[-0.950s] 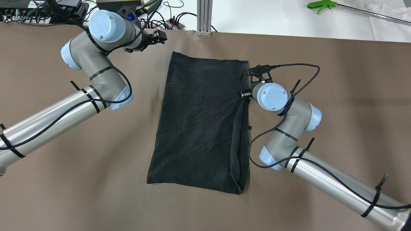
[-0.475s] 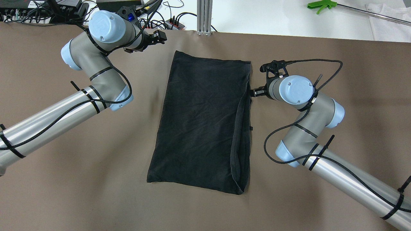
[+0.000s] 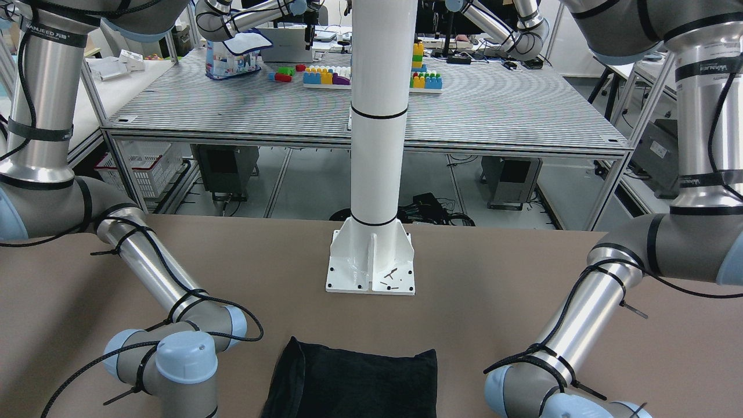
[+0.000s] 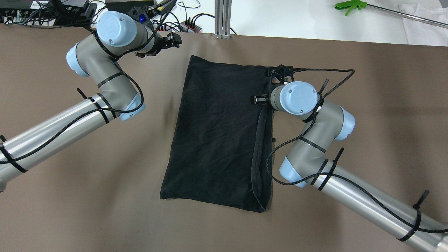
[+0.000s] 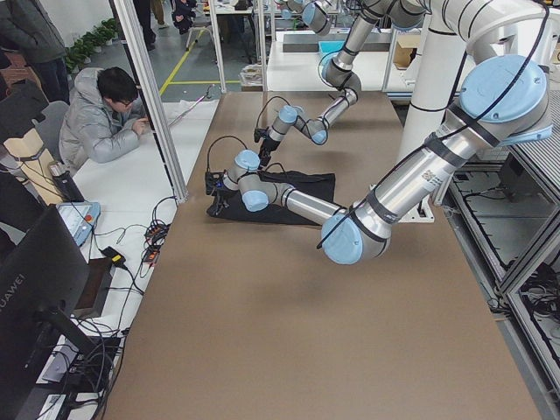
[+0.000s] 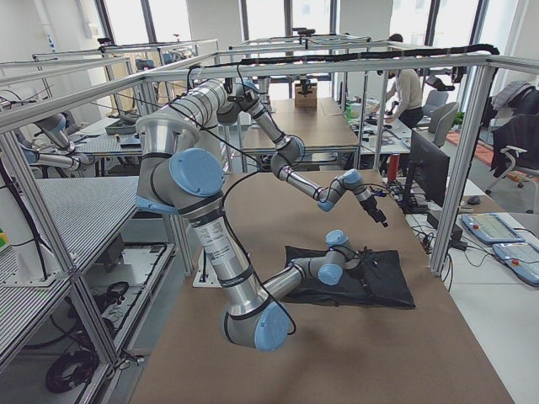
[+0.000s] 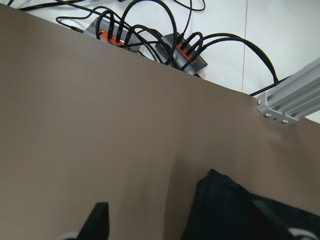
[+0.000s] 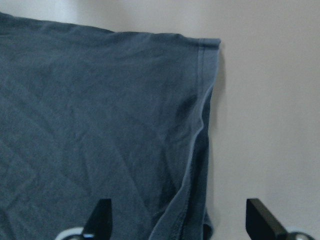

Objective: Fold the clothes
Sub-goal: 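Smooth the long folded edge with the right gripper, moving toward the robot, then move the right gripper down the edge to the near corner and grasp it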

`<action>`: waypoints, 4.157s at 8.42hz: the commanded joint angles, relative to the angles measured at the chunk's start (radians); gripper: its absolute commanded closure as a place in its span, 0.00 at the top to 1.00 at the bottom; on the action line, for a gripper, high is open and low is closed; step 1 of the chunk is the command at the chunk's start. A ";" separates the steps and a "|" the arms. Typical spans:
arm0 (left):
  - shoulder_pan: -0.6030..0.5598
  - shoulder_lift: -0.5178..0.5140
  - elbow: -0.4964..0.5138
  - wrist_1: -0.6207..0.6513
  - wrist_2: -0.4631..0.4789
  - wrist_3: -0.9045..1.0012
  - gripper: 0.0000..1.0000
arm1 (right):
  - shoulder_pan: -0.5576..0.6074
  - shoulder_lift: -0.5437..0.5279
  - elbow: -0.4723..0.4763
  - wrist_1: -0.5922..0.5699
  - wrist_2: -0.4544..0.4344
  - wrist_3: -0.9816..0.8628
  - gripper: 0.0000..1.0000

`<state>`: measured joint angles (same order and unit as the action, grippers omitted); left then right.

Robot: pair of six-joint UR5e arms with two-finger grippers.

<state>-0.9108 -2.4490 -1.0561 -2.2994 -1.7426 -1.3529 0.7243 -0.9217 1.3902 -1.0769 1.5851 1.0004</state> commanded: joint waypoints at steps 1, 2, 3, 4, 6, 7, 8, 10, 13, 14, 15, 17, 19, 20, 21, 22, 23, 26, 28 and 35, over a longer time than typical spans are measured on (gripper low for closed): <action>0.000 0.001 0.001 -0.002 -0.002 0.000 1.00 | -0.049 0.062 -0.077 -0.020 -0.077 0.052 0.94; 0.001 0.001 0.001 0.000 -0.002 0.000 1.00 | -0.052 0.060 -0.088 -0.018 -0.082 0.044 0.94; 0.001 0.001 0.001 -0.002 0.000 0.000 1.00 | -0.052 0.055 -0.083 -0.018 -0.080 0.043 0.94; 0.001 0.001 0.001 -0.002 -0.002 0.000 1.00 | -0.052 0.044 -0.080 -0.018 -0.077 0.041 0.94; 0.001 0.001 0.001 0.000 -0.002 0.000 1.00 | -0.052 0.024 -0.079 -0.020 -0.076 0.041 0.94; 0.001 0.001 -0.001 -0.002 -0.002 -0.002 1.00 | -0.054 0.021 -0.077 -0.021 -0.074 0.041 0.94; 0.000 0.001 -0.001 -0.002 -0.002 -0.002 1.00 | -0.060 0.015 -0.079 -0.021 -0.076 0.043 0.94; 0.001 0.001 -0.001 -0.002 -0.002 0.000 1.00 | -0.065 0.008 -0.077 -0.023 -0.076 0.041 0.94; 0.001 -0.001 -0.002 0.000 -0.002 -0.002 1.00 | -0.063 -0.061 -0.010 -0.023 -0.065 0.000 0.94; 0.001 -0.001 -0.002 0.000 -0.002 -0.002 1.00 | -0.062 -0.083 0.019 -0.024 -0.060 -0.002 0.94; 0.001 -0.001 -0.004 0.000 -0.002 -0.002 1.00 | -0.060 -0.107 0.048 -0.025 -0.033 -0.003 0.94; 0.001 -0.001 -0.002 0.000 -0.002 0.000 1.00 | -0.059 -0.152 0.058 -0.012 0.013 -0.020 0.94; 0.001 -0.001 -0.004 0.000 0.000 -0.002 1.00 | -0.060 -0.163 0.059 -0.008 0.016 -0.020 0.94; 0.001 -0.001 -0.004 0.000 0.000 -0.002 1.00 | -0.052 -0.157 0.100 -0.020 0.021 -0.022 0.94; 0.003 -0.001 -0.004 0.000 0.000 -0.008 1.00 | -0.027 -0.154 0.174 -0.034 0.088 -0.020 0.94; 0.001 -0.001 -0.004 -0.002 0.000 -0.008 1.00 | -0.002 -0.154 0.263 -0.047 0.216 0.006 0.94; 0.001 -0.001 -0.004 -0.002 0.001 -0.008 1.00 | 0.007 -0.166 0.341 -0.041 0.289 0.095 0.94; 0.001 0.001 -0.005 -0.002 0.003 -0.008 1.00 | -0.086 -0.261 0.429 0.097 0.293 0.486 0.94; 0.004 0.001 -0.005 -0.003 0.006 -0.028 1.00 | -0.196 -0.356 0.426 0.297 0.169 0.698 0.94; 0.009 -0.001 -0.005 -0.003 0.009 -0.028 1.00 | -0.224 -0.348 0.297 0.322 0.104 0.547 0.94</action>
<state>-0.9031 -2.4491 -1.0616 -2.3025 -1.7336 -1.3812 0.4929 -1.2719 1.7253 -0.7566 1.6964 1.5700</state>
